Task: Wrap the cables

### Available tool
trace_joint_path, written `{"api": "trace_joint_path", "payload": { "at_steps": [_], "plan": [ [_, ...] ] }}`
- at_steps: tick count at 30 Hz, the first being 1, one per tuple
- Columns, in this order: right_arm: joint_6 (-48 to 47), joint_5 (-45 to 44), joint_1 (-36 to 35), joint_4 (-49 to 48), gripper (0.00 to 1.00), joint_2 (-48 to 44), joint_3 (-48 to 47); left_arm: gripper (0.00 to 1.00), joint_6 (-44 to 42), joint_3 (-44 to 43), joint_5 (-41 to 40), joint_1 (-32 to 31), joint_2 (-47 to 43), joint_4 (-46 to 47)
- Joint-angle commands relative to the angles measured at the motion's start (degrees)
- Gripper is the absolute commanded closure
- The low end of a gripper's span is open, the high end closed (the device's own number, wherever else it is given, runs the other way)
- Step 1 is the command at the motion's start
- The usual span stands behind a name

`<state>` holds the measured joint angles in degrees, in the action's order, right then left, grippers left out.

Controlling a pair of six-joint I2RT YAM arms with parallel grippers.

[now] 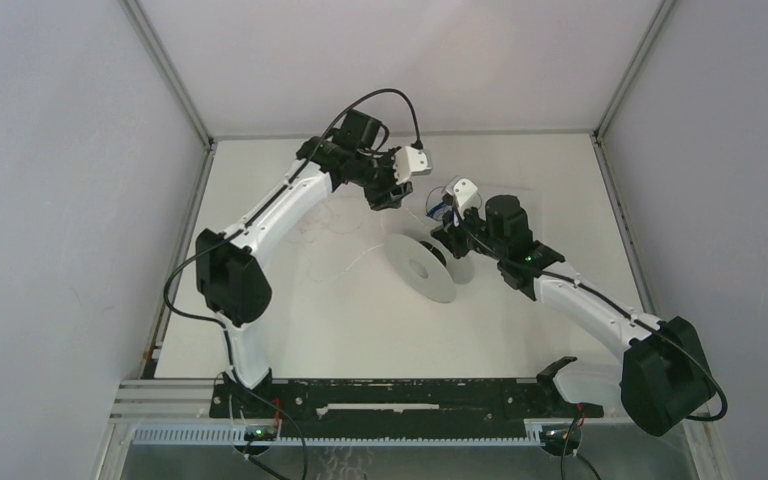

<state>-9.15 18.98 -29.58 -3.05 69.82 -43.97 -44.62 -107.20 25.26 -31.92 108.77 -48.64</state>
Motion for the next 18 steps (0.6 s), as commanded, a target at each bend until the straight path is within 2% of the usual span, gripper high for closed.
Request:
{"api": "trace_joint_path", "payload": {
  "at_steps": [1,5,9,13,15,18],
  "plan": [
    [-0.12,1.66,0.94,-1.66,1.00,-0.52,-4.60,0.37,-1.75,-1.92,3.72,2.43,-4.51,-1.87],
    [0.29,1.73,1.94,1.06,1.00,-0.44,-6.46,0.25,-4.46,0.31,7.61,3.79,-6.61,-4.83],
    [0.51,2.28,3.18,3.98,1.00,-0.72,-8.51,0.13,-5.51,3.16,12.96,8.11,-8.84,-6.98],
    [1.11,4.21,4.74,7.24,1.00,-0.98,-10.64,0.06,-4.94,6.21,16.66,9.82,-10.95,-8.71],
    [1.68,5.20,5.53,9.50,1.00,-1.00,-12.20,0.04,-3.75,9.62,17.78,10.01,-12.66,-8.29],
    [2.73,6.61,7.19,12.33,1.00,-1.21,-15.17,0.01,-0.53,18.58,19.33,10.03,-17.22,-2.92]
  ]
}}
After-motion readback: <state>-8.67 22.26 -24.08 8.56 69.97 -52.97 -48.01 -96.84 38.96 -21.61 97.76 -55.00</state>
